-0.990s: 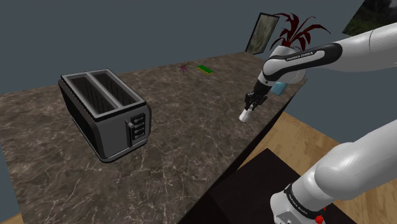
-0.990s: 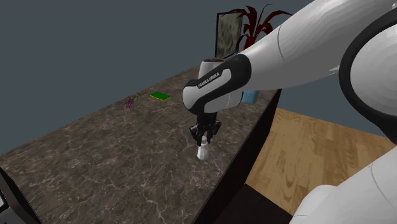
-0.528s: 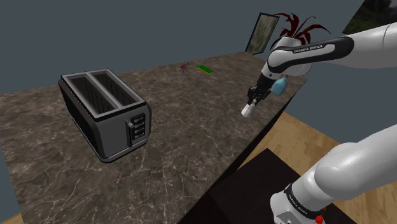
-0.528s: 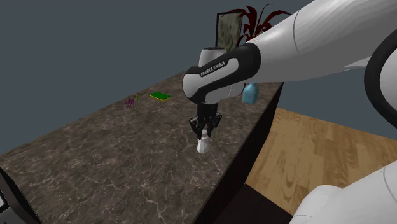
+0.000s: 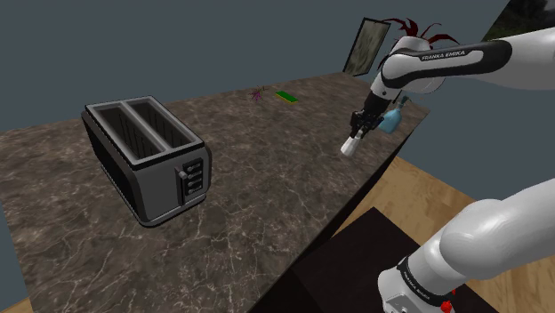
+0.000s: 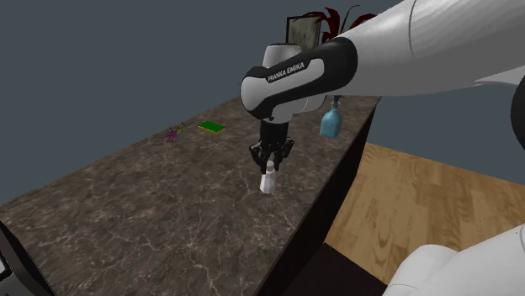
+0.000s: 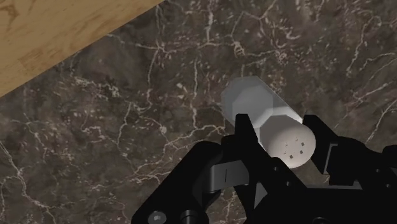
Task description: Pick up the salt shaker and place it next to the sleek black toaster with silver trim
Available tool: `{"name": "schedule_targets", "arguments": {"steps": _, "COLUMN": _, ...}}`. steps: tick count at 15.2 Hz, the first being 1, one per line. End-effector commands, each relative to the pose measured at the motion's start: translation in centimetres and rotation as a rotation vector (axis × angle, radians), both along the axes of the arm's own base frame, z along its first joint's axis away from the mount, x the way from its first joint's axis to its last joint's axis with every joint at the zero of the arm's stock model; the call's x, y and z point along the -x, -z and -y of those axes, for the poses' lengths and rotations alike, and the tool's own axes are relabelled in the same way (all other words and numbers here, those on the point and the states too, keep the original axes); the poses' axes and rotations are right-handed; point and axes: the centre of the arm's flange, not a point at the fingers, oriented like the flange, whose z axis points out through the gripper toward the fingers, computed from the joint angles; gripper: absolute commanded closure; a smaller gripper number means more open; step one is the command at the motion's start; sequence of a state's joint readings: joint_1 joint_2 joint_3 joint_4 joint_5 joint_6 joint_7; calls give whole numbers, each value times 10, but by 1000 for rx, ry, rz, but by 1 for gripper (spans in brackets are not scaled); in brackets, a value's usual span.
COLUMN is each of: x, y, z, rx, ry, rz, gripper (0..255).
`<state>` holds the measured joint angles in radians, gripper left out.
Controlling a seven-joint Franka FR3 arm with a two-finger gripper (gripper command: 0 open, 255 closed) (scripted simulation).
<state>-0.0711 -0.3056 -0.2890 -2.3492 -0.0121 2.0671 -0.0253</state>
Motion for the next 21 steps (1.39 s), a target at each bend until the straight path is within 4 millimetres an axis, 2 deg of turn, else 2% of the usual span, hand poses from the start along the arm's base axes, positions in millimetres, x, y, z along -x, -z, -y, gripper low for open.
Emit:
{"name": "schedule_targets", "arguments": {"steps": 1, "x": 0, "y": -11, "z": 1, "rx": 0, "ry": 0, "rz": 0, "gripper": 255}}
{"name": "schedule_targets", "arguments": {"steps": 21, "x": 0, "y": -116, "z": 1, "rx": 0, "ry": 0, "rz": 0, "gripper": 255}}
